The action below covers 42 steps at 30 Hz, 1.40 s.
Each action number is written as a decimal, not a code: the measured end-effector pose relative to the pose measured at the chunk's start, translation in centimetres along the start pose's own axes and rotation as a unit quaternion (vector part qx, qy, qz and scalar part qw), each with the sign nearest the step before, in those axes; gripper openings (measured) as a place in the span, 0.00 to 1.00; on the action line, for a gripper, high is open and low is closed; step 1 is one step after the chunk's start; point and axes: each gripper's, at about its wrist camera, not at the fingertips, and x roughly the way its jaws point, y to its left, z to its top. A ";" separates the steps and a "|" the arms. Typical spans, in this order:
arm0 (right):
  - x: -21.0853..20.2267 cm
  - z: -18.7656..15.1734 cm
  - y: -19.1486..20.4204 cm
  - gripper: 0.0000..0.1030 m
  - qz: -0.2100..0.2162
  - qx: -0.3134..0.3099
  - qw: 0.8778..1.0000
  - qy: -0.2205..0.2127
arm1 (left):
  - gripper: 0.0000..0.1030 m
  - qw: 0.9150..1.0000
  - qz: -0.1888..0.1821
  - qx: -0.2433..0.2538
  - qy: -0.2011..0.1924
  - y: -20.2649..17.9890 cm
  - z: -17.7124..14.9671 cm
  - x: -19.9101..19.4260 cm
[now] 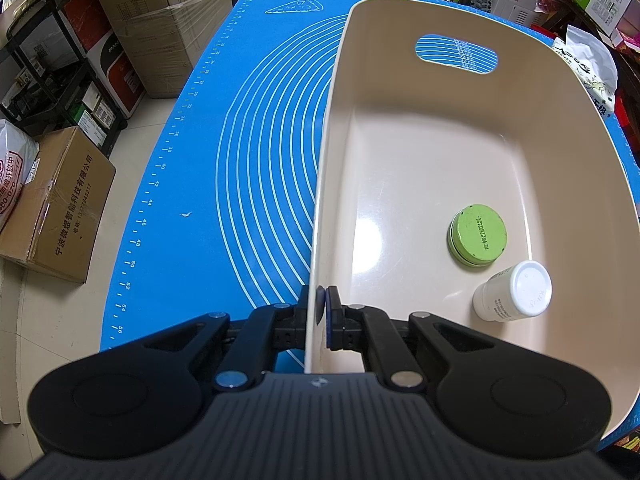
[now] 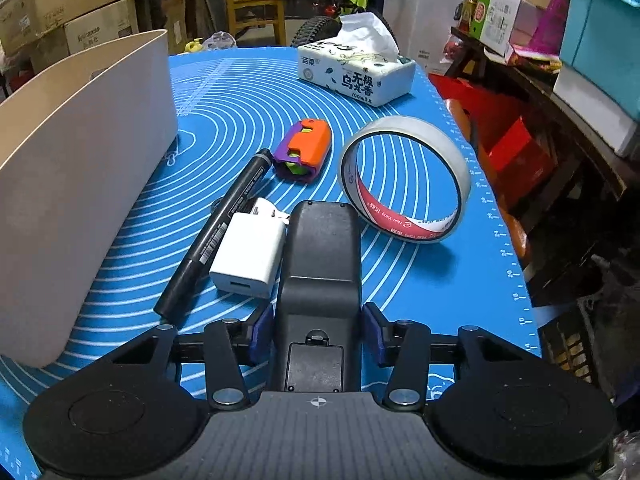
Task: Organize rigid objects
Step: 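Lift the black remote with the right gripper and lower it into the bin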
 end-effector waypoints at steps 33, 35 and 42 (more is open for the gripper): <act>-11.0 9.6 10.6 0.52 0.094 -0.092 0.971 -0.197 | 0.07 1.000 -0.002 -0.001 0.001 0.0 0.0 0.0; -10.5 10.2 12.1 0.52 0.101 -0.107 0.970 -0.194 | 0.07 1.000 -0.002 -0.002 0.001 0.1 0.1 0.0; -7.7 11.6 15.9 0.52 0.129 -0.113 0.974 -0.150 | 0.07 1.000 -0.002 -0.002 0.000 0.1 0.0 -0.1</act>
